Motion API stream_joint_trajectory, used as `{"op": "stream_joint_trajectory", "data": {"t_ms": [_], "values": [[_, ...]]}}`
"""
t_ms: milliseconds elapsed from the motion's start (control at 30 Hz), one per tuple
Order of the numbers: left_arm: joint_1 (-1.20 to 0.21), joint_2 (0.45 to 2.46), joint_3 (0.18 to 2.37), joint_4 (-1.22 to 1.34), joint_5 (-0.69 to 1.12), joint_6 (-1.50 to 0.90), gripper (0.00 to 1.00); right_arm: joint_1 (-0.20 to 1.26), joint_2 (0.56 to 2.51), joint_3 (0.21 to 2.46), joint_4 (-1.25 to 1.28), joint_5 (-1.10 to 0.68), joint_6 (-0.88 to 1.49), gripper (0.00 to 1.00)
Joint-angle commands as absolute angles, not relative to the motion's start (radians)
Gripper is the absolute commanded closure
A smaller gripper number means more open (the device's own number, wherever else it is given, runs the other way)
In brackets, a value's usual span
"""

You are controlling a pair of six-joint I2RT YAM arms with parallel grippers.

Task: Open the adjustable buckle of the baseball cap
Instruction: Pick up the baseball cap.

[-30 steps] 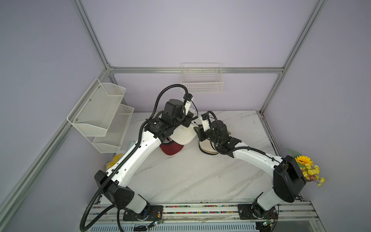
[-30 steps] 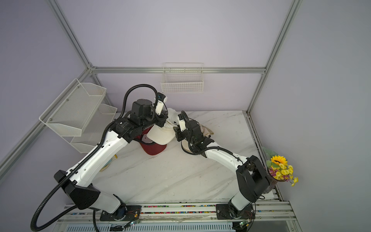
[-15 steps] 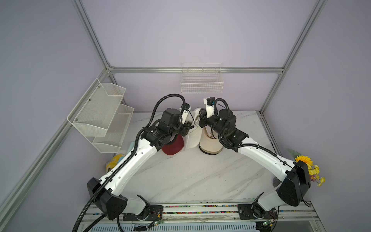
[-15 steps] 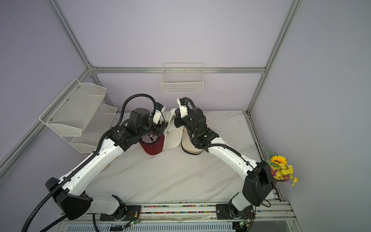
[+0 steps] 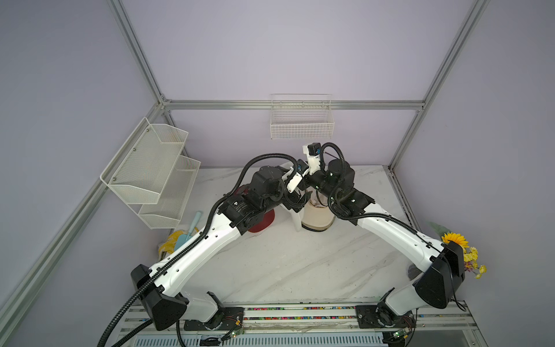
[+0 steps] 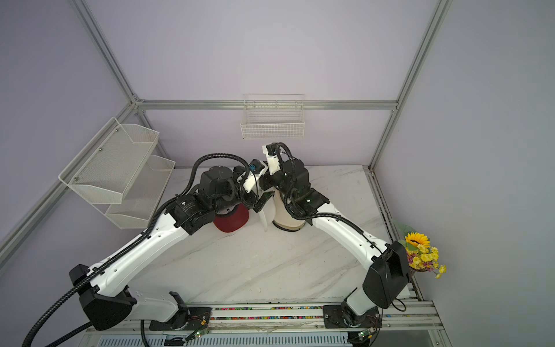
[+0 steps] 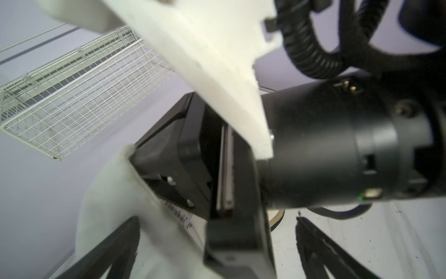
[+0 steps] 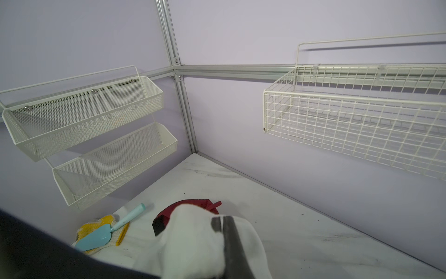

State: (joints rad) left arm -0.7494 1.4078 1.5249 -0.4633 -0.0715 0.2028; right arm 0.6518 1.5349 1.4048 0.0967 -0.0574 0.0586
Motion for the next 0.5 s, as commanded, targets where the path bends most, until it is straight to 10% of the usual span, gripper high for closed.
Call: {"op": "stream_joint_trajectory", "data": {"t_ms": [0,467], "values": [[-0.752,1.451,1.576,-0.422,-0.119,0.254,0.00,0.654,1.481,1.425,0.089,-0.074,0.057,1.00],[-0.751,1.489,1.591,-0.466,-0.188,0.329,0.11,0.654,1.424,1.444,0.040,-0.067,0.038,1.00]]}}
